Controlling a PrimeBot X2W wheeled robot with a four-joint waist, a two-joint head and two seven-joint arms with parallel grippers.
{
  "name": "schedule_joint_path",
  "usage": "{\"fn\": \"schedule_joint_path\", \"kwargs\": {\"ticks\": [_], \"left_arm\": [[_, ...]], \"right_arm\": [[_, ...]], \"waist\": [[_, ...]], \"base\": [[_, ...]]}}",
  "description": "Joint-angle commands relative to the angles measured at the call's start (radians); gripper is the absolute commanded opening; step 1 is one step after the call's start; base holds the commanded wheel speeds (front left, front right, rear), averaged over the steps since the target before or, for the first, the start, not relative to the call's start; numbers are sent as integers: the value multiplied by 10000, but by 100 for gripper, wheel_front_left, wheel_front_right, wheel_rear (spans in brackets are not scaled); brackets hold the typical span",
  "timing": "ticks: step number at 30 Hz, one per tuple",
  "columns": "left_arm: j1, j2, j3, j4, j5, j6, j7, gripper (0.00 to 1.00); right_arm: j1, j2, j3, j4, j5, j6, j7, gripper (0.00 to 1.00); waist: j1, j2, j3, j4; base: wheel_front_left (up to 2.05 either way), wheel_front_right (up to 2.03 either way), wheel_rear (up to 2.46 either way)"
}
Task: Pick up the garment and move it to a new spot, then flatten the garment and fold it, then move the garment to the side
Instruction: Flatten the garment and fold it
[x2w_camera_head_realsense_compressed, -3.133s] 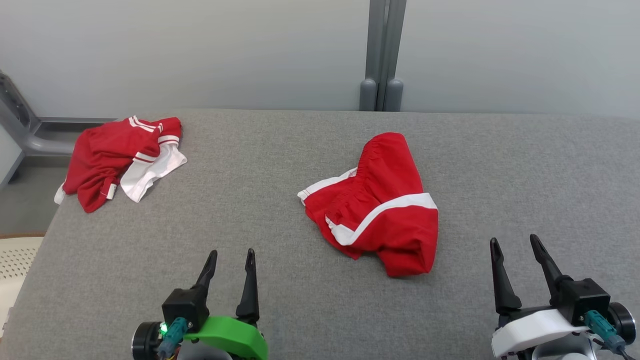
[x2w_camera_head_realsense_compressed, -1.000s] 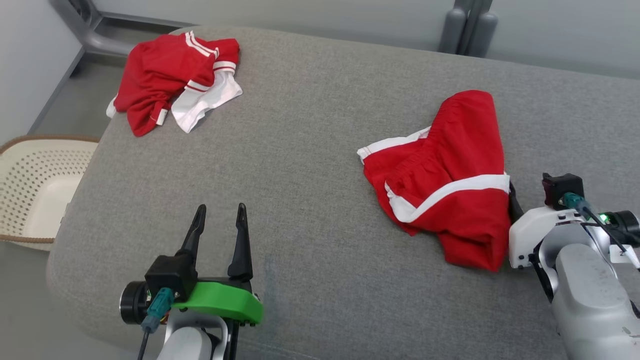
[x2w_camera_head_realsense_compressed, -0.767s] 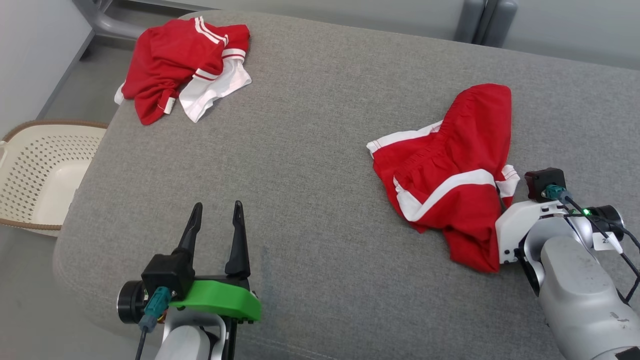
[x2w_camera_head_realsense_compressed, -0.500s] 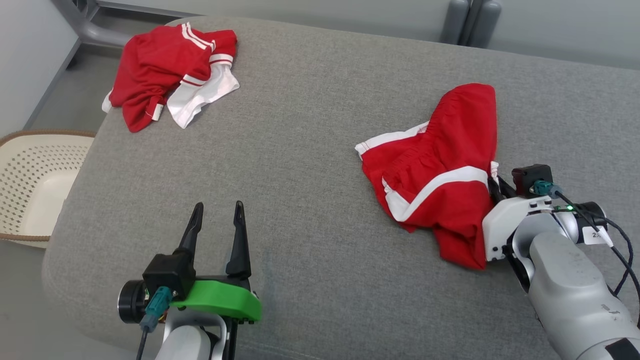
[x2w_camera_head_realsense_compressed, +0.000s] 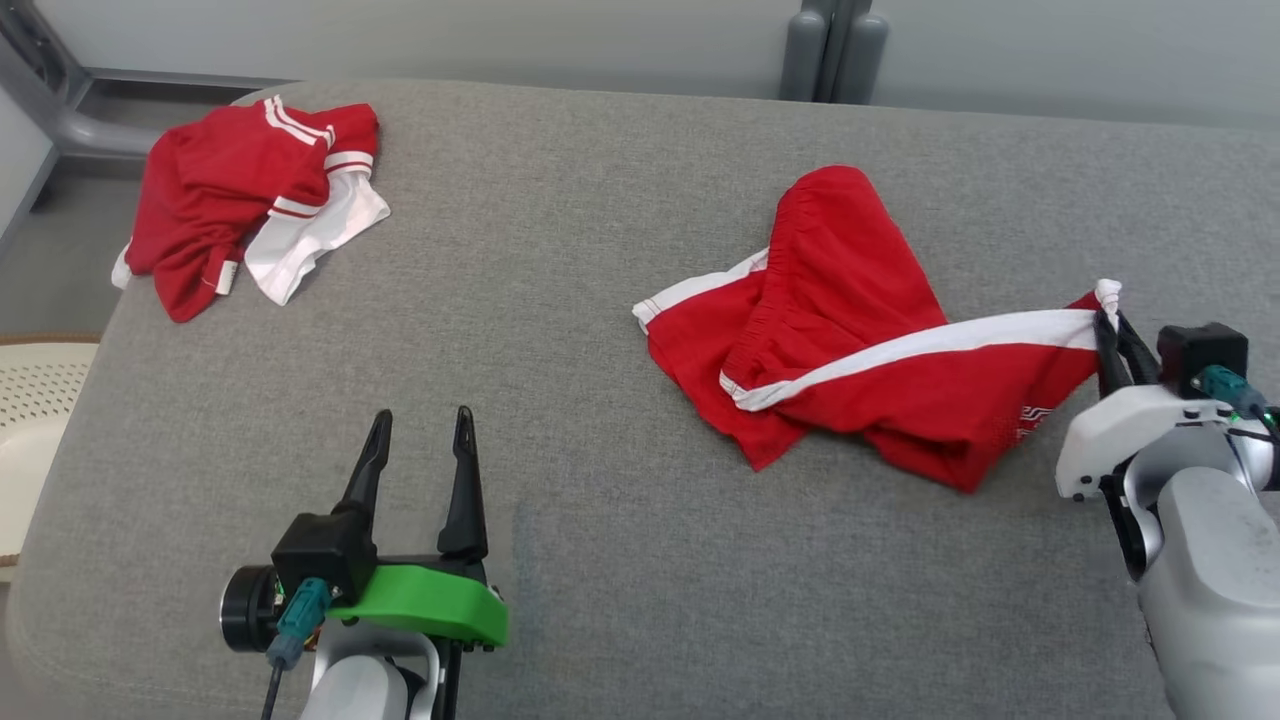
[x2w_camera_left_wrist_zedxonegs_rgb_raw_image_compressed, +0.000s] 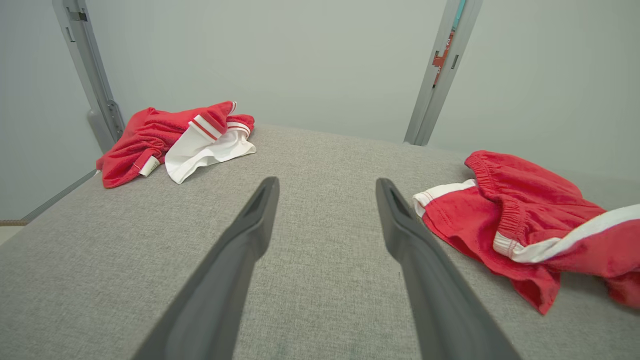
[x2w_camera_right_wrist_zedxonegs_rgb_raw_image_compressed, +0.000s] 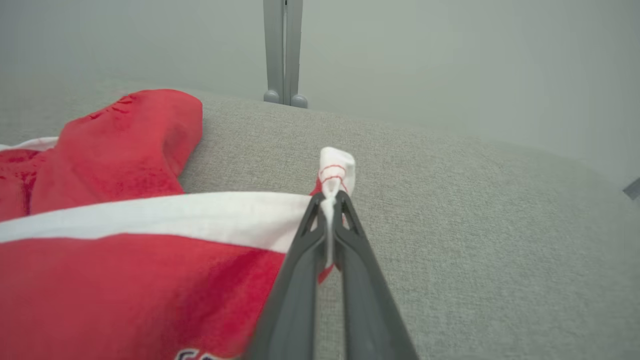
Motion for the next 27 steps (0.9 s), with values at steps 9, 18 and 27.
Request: {"fn": "schedule_joint_path", "kwargs": {"ticks": [9,18,27], "left_arm": [[-155,23,293,-66,247,-143,-6,100],[-95,23,326,17,161,-165,-7,100],[-133,23,104,36,22,-182,-6,100]], "right_arm": [[1701,850,-1800,-1426,-715,-17,-39,0],[2457,1464,-2774,-2400,-1000,-17,-39,100],[2818,1520,-2356,-3472,-744,-17,-40,100]], "waist": [[0,0,365,-269],[0,0,302,-313],[0,0,-172,-578]], "base": [[0,0,0],[0,0,0],[0,0,0]]}}
